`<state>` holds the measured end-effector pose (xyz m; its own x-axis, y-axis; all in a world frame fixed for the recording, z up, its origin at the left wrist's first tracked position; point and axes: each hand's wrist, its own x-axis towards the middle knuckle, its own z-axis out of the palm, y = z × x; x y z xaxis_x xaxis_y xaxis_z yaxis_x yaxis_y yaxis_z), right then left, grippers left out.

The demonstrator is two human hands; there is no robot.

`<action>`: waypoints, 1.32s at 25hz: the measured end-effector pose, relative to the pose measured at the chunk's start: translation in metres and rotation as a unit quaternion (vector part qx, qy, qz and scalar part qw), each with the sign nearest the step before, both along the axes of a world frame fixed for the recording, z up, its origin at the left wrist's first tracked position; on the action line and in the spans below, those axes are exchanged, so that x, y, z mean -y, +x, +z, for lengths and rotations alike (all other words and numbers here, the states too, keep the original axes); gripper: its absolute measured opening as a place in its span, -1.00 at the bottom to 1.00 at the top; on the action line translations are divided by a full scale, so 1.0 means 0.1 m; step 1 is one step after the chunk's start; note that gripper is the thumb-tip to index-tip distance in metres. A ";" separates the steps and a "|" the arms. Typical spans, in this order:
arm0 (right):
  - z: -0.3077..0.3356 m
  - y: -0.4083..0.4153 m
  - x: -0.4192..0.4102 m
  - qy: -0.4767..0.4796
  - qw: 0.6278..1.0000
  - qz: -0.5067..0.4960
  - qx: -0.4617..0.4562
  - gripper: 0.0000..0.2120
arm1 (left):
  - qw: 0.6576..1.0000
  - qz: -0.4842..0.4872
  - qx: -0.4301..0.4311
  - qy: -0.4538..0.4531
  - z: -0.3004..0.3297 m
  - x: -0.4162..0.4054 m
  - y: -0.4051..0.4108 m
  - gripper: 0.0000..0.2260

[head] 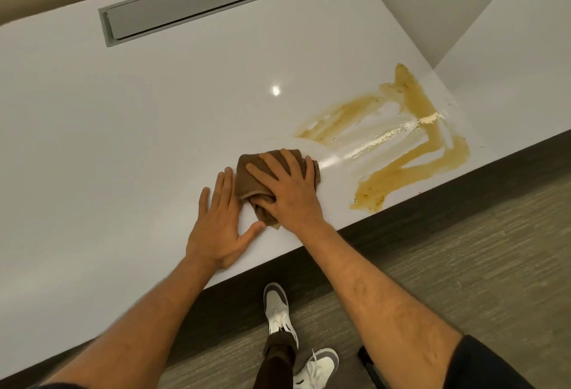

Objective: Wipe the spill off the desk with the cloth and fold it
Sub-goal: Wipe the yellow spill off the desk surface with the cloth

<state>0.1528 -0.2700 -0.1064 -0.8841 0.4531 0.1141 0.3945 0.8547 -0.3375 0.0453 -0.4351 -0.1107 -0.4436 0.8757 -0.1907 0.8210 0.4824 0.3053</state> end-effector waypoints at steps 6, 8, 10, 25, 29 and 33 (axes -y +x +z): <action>0.05 0.82 -0.02 0.042 0.997 0.024 0.057 -0.34 | 0.999 -0.021 -0.036 -0.021 -0.02 0.03 0.00 -0.05; 0.13 0.94 -0.03 0.033 0.997 0.013 0.062 -0.33 | 0.999 -0.019 -0.042 -0.021 -0.02 0.04 -0.01 -0.04; 0.24 0.98 -0.06 -0.024 0.999 -0.033 0.011 -0.36 | 0.999 -0.017 -0.043 -0.018 -0.02 0.04 0.00 -0.05; 0.15 0.78 -0.27 -0.009 0.927 -0.347 0.140 -0.10 | 0.999 -0.018 -0.041 -0.020 -0.04 0.03 0.00 -0.06; 0.13 0.39 -0.40 -0.009 0.935 -0.334 0.115 -0.21 | 0.999 -0.018 -0.039 -0.022 -0.04 0.03 0.00 -0.06; 0.13 -0.13 -0.58 -0.046 0.959 -0.267 0.086 -0.32 | 0.999 -0.014 -0.036 -0.022 -0.04 0.02 0.00 -0.05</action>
